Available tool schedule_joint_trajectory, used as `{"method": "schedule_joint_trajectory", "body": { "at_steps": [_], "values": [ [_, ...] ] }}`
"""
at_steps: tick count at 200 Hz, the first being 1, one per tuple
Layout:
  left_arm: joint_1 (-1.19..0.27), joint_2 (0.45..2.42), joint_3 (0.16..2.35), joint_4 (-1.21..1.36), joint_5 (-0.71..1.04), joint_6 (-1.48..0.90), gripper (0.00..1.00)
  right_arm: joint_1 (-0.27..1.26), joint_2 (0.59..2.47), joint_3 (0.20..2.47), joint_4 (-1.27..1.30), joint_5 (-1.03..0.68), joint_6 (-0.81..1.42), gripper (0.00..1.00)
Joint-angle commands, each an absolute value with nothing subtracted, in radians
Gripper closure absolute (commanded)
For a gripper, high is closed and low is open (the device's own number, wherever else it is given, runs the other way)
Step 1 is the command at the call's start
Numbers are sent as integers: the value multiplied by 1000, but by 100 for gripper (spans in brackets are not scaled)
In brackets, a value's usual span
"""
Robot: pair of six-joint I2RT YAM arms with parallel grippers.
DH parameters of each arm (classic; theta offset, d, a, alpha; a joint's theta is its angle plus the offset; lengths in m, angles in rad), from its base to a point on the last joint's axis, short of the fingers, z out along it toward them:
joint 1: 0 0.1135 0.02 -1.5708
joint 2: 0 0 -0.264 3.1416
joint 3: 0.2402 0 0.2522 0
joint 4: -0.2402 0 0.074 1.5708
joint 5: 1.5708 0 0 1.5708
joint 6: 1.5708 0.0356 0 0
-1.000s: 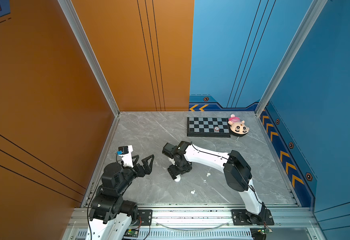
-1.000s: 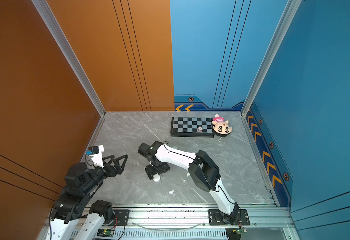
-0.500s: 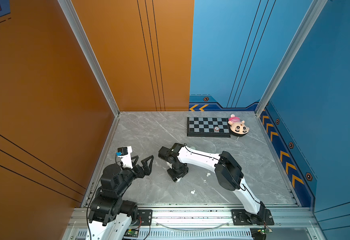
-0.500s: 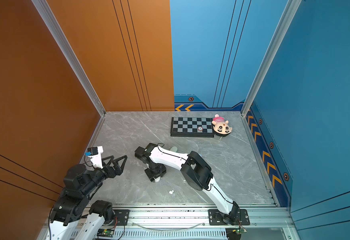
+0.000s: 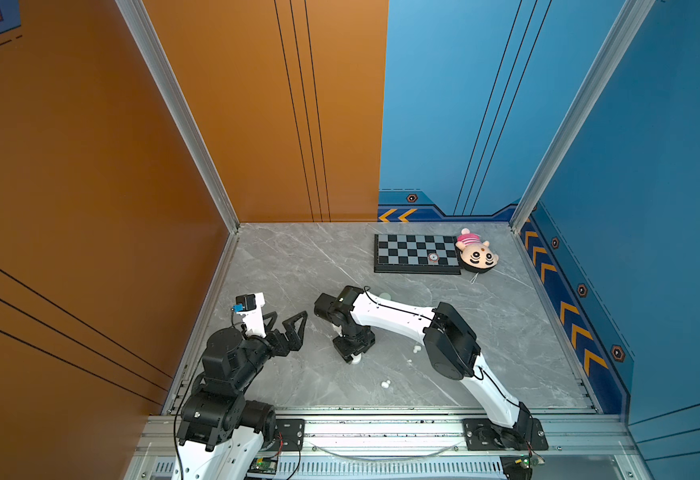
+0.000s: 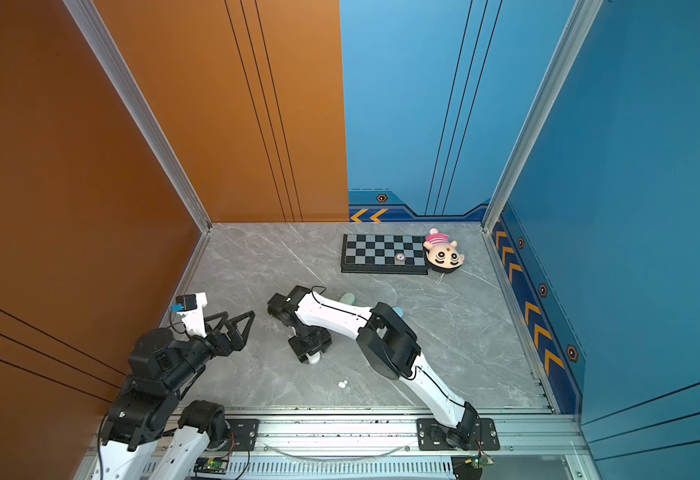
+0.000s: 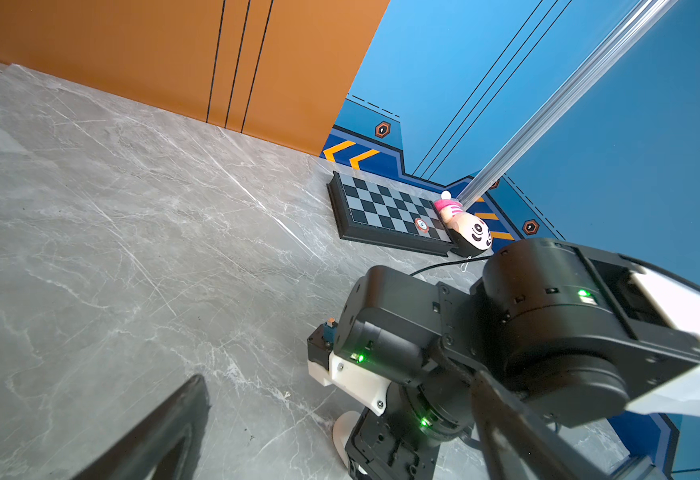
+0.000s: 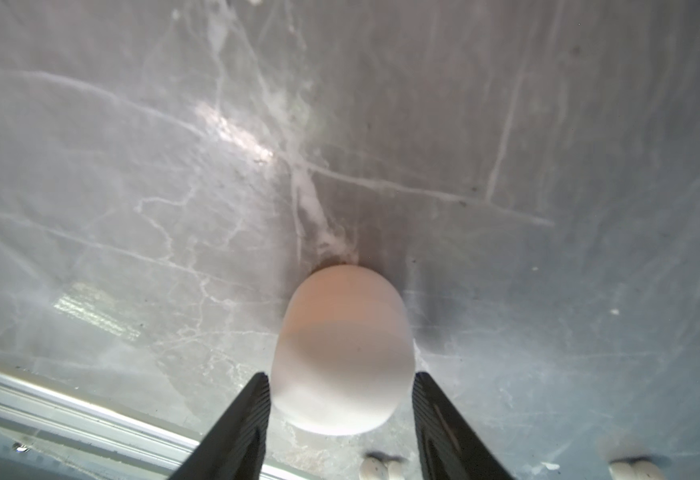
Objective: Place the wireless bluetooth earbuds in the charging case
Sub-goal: 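Lift the white case with the right gripper while the left gripper approaches it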
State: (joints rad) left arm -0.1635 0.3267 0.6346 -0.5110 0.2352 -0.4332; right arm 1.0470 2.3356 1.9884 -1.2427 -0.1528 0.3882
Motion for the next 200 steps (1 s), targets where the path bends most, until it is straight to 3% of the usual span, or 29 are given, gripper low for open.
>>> {"method": "schedule_joint_trajectory", "body": {
  "at_steps": [1, 99, 130, 200],
  "values": [
    [-153, 317, 619, -524, 225, -408, 2, 1043, 2347, 2014, -1292, -117, 371, 44],
    [-152, 312, 620, -522, 222, -413, 2, 1022, 2302, 2015, -1289, -81, 336, 66],
    [-153, 326, 620, -494, 278, -406, 2, 1016, 2154, 1915, -1226, -23, 217, 71],
    [-157, 463, 597, -277, 489, -409, 1, 916, 1776, 1517, -1129, -184, -80, 69]
  ]
}}
